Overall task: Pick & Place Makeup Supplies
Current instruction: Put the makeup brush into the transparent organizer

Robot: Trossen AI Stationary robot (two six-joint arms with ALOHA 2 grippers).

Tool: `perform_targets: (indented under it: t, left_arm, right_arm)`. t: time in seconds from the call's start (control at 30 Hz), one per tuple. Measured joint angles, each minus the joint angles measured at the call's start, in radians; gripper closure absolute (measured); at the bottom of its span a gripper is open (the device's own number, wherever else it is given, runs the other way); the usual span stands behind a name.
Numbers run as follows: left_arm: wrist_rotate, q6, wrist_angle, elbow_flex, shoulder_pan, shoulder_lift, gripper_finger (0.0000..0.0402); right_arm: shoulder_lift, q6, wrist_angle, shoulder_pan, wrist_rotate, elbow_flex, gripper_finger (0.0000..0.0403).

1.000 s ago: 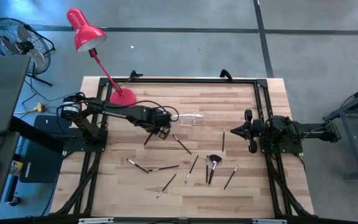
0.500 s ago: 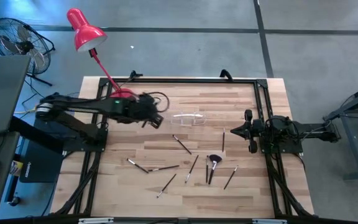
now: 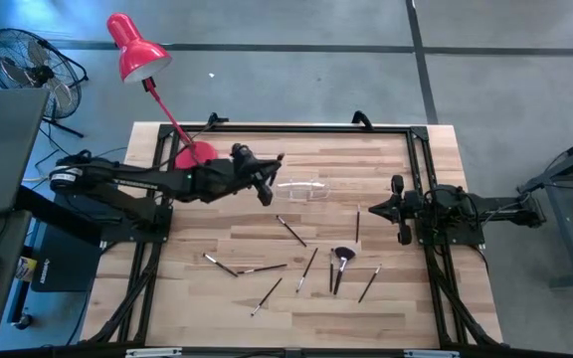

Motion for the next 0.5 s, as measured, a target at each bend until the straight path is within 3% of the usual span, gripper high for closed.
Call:
perform_targets:
  t: [0.13,0.37,0.5]
  left_arm:
    - [0.127,0.052,0.152,-0.039,0.056,0.047,0.0364]
    - [0.256,0.028,0.284,-0.055,0.136,0.155,0.0363]
    - [0.298,0.021,0.278,-0.058,0.168,0.176,0.0363]
  right_arm:
    - [0.001,0.0,0.0,0.0,0.0,0.0,0.0398]
    - [0.002,0.0,0.0,0.0,0.0,0.0,0.0398]
    - [0.002,0.0,0.0,0.0,0.0,0.0,0.0398]
